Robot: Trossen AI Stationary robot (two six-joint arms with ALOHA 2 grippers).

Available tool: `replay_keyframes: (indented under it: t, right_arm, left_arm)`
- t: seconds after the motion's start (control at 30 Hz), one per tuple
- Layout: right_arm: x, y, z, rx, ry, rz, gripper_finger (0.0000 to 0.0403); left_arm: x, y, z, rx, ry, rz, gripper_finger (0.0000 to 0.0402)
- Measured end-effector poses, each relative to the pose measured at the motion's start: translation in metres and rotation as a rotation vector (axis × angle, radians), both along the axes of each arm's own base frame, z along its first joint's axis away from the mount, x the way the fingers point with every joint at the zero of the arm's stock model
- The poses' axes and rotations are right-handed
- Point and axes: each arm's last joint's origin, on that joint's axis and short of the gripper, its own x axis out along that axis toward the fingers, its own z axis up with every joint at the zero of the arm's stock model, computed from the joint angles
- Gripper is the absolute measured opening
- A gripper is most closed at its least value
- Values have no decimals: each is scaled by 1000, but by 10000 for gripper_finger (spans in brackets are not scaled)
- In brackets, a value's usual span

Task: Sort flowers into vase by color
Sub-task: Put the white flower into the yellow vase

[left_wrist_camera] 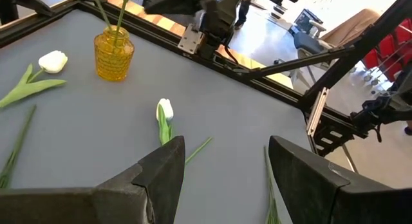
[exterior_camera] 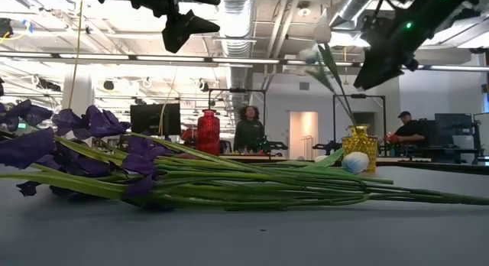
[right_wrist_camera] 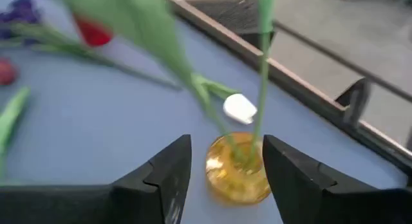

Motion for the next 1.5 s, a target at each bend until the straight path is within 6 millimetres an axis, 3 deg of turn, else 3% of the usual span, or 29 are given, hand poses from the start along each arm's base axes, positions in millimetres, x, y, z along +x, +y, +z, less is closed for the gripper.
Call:
replay_keyframes:
  t: [0.17,0.43,0.67,0.83,1.0,1.23,1.5]
  right_arm:
    - [-1,13,10,167,-9,128,229]
    - [4,44,9,397,-71,247,223]
    - [3,65,10,479,-97,280,223]
    - [2,76,10,499,-117,269,223]
    - [3,86,8,493,-129,250,223]
    - [12,98,0,507,-99,262,223]
    - [26,105,-9,507,-74,272,223]
  left_arm:
    - [0,0,0,16,1,-4,213]
    - [7,1,-5,46,2,-22,213]
    - [50,14,-6,190,153,-48,213]
    - [86,54,-1,356,337,-36,213]
    - [116,114,-10,380,473,-44,213]
    - [145,183,-49,361,628,-68,213]
    - [155,220,-101,377,791,-131,213]
